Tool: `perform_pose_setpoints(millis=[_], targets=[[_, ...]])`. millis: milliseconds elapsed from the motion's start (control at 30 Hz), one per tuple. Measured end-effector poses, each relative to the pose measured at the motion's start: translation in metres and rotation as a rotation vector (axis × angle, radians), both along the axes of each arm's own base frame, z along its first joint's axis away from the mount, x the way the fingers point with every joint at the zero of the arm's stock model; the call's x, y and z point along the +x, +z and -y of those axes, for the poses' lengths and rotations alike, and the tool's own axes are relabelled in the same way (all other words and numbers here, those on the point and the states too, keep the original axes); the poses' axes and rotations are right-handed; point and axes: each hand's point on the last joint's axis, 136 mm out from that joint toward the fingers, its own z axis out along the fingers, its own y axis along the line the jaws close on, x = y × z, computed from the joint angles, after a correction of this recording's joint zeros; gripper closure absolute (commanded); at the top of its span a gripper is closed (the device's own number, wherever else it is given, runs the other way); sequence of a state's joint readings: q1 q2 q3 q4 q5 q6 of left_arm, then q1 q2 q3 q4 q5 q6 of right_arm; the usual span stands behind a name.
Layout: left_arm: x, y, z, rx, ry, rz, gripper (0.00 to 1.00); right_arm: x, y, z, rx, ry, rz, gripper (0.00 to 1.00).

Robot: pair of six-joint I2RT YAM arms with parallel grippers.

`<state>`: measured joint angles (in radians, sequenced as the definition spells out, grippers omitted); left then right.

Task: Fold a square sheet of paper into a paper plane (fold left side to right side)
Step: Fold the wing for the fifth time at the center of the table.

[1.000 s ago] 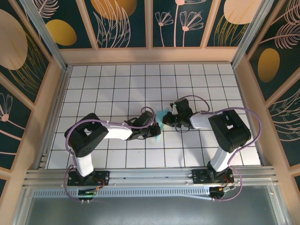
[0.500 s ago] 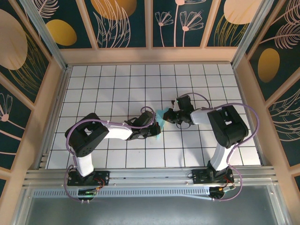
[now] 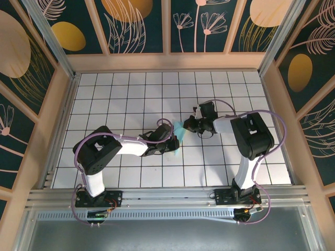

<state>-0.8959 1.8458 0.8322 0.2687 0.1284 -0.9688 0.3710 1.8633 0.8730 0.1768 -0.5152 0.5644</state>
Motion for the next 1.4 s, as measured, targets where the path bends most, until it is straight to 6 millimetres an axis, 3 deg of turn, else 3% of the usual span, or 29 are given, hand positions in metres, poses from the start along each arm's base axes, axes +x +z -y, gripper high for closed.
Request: perform_pose_setpoints(millis=[400,600,733,867,1067,1233,1400], targets=[[0.0,0.0,0.0,0.001,0.002,0.002,1.0,0.017,0.0,0.007,0.022,-0.013,-0.008,1.0],[0.0,0.0,0.0,0.001,0.003,0.002,1.0,0.051,0.006,0.038,-0.038,-0.109,0.061,1.0],[0.001,0.0,0.0,0.001,0.003,0.002,1.0,0.056,0.013,0.047,-0.056,-0.133,0.083,1.0],[0.001,0.0,-0.001,0.001,0.004,0.003,1.0,0.045,0.035,0.046,-0.037,-0.125,0.119,1.0],[0.001,0.001,-0.001,0.002,0.005,0.004,1.0,0.005,0.067,0.026,0.024,-0.067,0.151,1.0],[0.0,0.0,-0.002,0.007,0.005,0.0,1.0,-0.032,0.057,-0.002,0.067,0.004,0.065,1.0],[0.0,0.001,-0.002,0.008,0.005,0.0,1.0,-0.051,0.05,-0.022,0.09,0.044,0.005,1.0]])
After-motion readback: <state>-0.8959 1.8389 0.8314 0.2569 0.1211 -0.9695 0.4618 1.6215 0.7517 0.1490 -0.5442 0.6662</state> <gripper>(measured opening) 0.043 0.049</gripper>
